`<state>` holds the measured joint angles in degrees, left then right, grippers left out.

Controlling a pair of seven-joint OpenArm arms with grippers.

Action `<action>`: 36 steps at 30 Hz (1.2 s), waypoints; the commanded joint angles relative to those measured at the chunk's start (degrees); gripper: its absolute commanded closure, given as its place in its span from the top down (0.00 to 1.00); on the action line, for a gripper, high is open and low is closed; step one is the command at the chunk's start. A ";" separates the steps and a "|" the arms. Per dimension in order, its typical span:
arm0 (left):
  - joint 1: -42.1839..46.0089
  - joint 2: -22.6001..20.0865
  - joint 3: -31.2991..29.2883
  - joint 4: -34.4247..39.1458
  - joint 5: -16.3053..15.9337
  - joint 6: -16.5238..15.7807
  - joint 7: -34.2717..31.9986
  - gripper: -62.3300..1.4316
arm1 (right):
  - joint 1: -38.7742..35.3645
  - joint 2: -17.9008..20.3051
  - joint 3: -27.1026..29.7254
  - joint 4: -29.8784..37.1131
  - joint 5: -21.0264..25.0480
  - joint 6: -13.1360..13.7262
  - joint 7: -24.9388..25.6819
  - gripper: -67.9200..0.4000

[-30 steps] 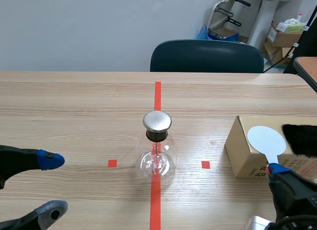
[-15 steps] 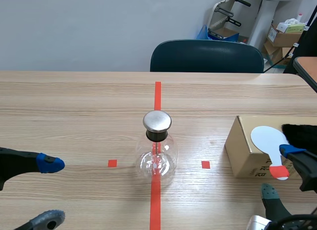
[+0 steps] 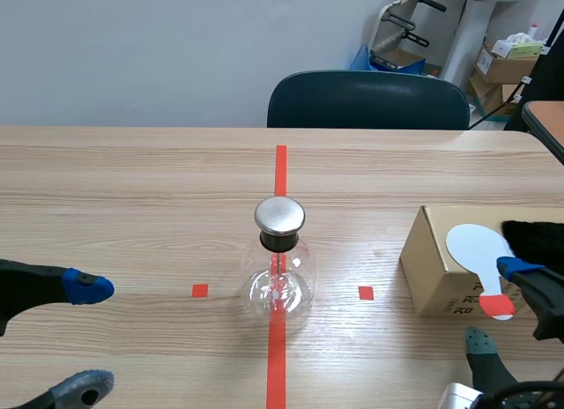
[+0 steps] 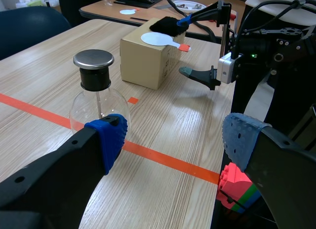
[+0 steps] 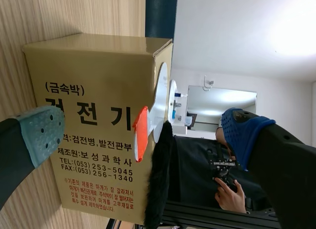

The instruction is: Do the electroscope experiment

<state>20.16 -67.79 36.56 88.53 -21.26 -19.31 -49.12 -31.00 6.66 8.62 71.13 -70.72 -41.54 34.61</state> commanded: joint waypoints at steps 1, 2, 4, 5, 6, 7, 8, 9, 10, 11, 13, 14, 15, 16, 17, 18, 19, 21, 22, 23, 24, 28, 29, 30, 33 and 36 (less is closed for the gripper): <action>-0.04 -0.04 -0.37 0.81 -0.33 -0.11 -1.03 0.70 | 0.39 0.33 0.11 0.63 0.39 -3.32 0.04 1.00; -0.04 -0.04 -0.37 0.81 -0.33 -0.11 -1.03 0.70 | 0.39 0.33 0.11 0.63 0.39 -3.32 0.04 1.00; -0.04 -0.04 -0.37 0.81 -0.33 -0.11 -1.01 0.70 | 0.39 0.33 0.11 0.63 0.42 -3.32 0.04 1.00; -0.04 -0.04 -0.37 0.81 -0.33 -0.11 -1.01 0.70 | 0.39 0.35 0.11 0.63 0.44 -3.32 0.04 1.00; -0.04 -0.04 -0.37 0.81 -0.33 -0.11 -1.01 0.70 | 0.39 0.35 0.11 0.63 0.44 -3.32 0.04 1.00; -0.04 -0.04 -0.37 0.81 -0.33 -0.11 -1.01 0.70 | 0.39 0.35 0.11 0.63 0.44 -3.32 0.04 1.00; -0.04 -0.04 -0.37 0.81 -0.33 -0.11 -1.01 0.70 | 0.39 0.35 0.11 0.63 0.44 -3.32 0.04 1.00; -0.04 -0.04 -0.37 0.81 -0.33 -0.07 -1.01 0.70 | 0.39 0.35 0.11 0.63 0.44 -3.32 0.04 1.00; -0.04 -0.04 -0.37 0.81 -0.33 0.13 -1.01 0.70 | 0.39 0.35 0.11 0.63 0.44 -3.32 0.04 1.00; -0.04 -0.04 -0.37 0.81 -0.33 0.13 -1.01 0.70 | 0.39 0.35 0.11 0.63 0.44 -3.32 0.04 1.00; -0.04 -0.04 -0.37 0.81 -0.33 0.35 -1.01 0.70 | 0.39 0.35 0.11 0.63 0.44 -3.32 0.04 1.00; -0.04 -0.04 -0.37 0.81 -0.33 0.35 -1.01 0.70 | 0.39 0.35 0.11 0.63 0.44 -3.32 0.04 1.00; -0.04 -0.04 -0.37 0.81 -0.33 0.37 -1.01 0.70 | 0.39 0.35 0.11 0.63 0.42 -3.32 0.04 1.00; -0.04 -0.04 -0.37 0.81 -0.33 0.52 -1.01 0.70 | 0.39 0.35 0.11 0.63 0.42 -3.32 0.04 1.00; -0.04 -0.04 -0.37 0.81 -0.33 0.52 -1.01 0.70 | 0.39 0.35 0.11 0.63 0.42 -3.32 0.04 1.00; -0.04 -0.02 -0.37 0.81 -0.33 0.52 -1.01 0.70 | 0.39 0.35 0.11 0.63 0.42 -3.32 0.04 1.00; -0.04 -0.02 -0.37 0.81 -0.33 0.52 -1.01 0.70 | 0.39 0.35 0.11 0.63 0.42 -3.32 0.04 1.00; -0.04 -0.02 -0.37 0.81 -0.33 0.52 -1.01 0.70 | 0.39 0.35 0.11 0.63 0.42 -3.32 0.04 1.00; -0.04 -0.02 -0.37 0.81 -0.33 0.52 -1.01 0.70 | 0.39 0.35 0.11 0.63 0.42 -3.32 0.04 1.00; -0.04 -0.02 -0.37 0.81 -0.33 0.52 -1.01 0.70 | 0.39 0.35 0.11 0.63 0.42 -3.32 0.04 1.00; -0.04 -0.02 -0.37 0.81 -0.33 0.52 -1.01 0.70 | 0.39 0.35 0.11 0.63 0.42 -3.32 0.04 1.00; -0.04 -0.02 -0.37 0.79 -0.33 0.55 -0.98 0.70 | 0.39 0.35 0.11 0.63 0.42 -3.32 0.04 1.00; -0.04 -0.02 -0.37 0.79 -0.33 0.55 -0.96 0.70 | 0.39 0.35 0.11 0.63 0.42 -3.32 0.04 1.00; -0.04 -0.02 -0.37 0.79 -0.33 0.55 -0.98 0.70 | 0.39 0.35 0.11 0.63 0.42 -3.32 0.04 1.00; -0.04 -0.02 -0.37 0.79 -0.35 0.72 -1.22 0.70 | 0.39 0.35 0.11 0.63 0.42 -3.32 0.04 1.00; -0.04 -0.02 -0.37 0.79 -0.35 0.72 -2.56 0.70 | 0.39 0.35 0.11 0.63 0.42 -3.32 0.04 1.00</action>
<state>20.16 -67.79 36.56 88.53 -21.26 -18.52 -50.46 -31.00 6.66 8.62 71.13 -70.70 -41.54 34.61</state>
